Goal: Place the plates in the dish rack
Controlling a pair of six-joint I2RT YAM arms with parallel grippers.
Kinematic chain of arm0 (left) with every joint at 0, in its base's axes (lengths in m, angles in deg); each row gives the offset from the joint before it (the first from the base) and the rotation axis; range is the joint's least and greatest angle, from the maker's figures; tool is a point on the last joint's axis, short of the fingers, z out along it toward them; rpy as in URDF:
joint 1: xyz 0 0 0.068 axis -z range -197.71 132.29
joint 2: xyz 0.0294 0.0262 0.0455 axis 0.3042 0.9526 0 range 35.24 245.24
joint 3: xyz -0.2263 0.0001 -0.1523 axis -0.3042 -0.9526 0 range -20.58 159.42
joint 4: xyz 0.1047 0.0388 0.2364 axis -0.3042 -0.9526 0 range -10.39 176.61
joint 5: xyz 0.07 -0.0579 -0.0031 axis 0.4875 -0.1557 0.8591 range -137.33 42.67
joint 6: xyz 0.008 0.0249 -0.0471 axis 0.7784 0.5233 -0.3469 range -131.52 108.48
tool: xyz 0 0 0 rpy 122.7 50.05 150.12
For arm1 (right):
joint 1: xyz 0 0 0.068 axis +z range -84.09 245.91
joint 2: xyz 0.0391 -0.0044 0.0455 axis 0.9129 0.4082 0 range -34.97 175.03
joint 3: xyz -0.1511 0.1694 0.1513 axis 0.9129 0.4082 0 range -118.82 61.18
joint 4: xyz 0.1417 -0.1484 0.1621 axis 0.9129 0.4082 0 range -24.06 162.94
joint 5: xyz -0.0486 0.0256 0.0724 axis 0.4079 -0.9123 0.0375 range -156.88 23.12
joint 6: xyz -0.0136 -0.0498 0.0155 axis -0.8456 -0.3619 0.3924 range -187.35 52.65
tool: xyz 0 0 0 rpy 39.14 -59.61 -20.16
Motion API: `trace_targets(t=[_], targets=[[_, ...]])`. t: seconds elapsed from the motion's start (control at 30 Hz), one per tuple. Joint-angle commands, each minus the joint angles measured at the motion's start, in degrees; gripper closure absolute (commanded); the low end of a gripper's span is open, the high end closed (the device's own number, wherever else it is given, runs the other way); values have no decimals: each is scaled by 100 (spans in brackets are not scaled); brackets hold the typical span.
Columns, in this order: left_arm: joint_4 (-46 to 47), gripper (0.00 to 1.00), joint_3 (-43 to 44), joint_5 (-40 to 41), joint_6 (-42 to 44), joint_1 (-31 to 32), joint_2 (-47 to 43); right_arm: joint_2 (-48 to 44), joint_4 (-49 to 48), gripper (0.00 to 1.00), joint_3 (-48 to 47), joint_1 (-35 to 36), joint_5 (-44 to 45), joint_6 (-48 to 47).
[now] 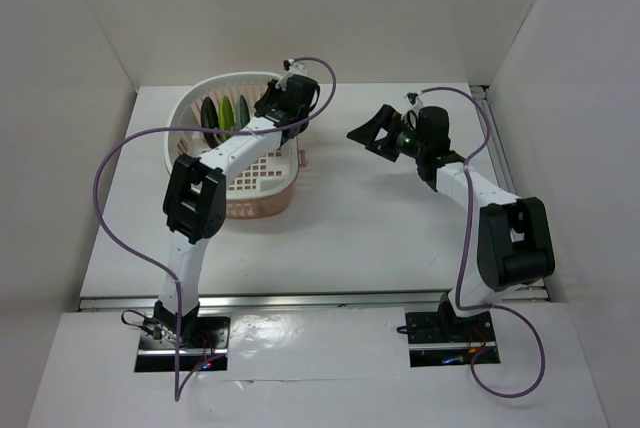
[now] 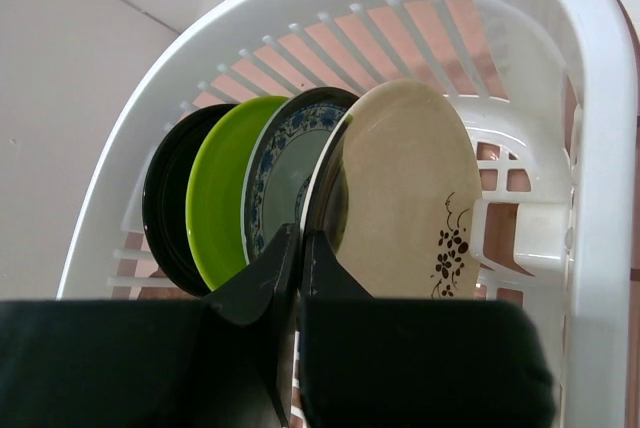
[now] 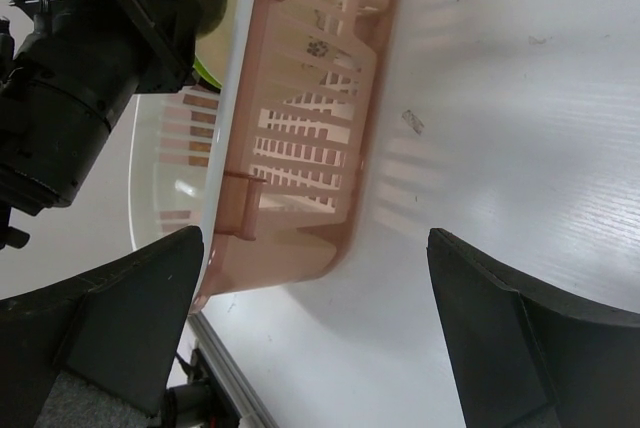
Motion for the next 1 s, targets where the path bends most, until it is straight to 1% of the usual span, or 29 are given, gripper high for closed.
trace_targets(t=[0.0,0.2,0.23,0.27,0.33,0.43,0.53,0.7,0.73,0.83,0.97], targets=[[-23,100,273,6,-184,10,70,85,-299,0,-24,48,-165,60],[-138,100,396,-65,-298,10,184,138,-352,0,-77,48,-165,61],[-138,96,396,-65,-298,10,185,138,-352,0,-77,48,-165,61],[-191,96,449,-65,-298,10,185,138,-352,0,-77,48,-165,61],[-191,90,449,-65,-298,10,238,138,-404,0,-77,48,-165,61],[-252,86,511,-118,-351,10,290,191,-405,0,-77,48,-165,113],[-314,78,642,-118,-403,10,352,191,-405,0,-77,48,-218,114],[-314,71,747,-118,-404,10,457,253,-457,0,-77,48,-218,114],[-366,65,748,-118,-404,10,457,253,-457,0,-77,48,-270,114],[-367,65,801,-118,-456,10,457,305,-519,0,-77,48,-323,114],[-367,60,853,-171,-457,10,510,358,-580,0,-77,48,-385,166]])
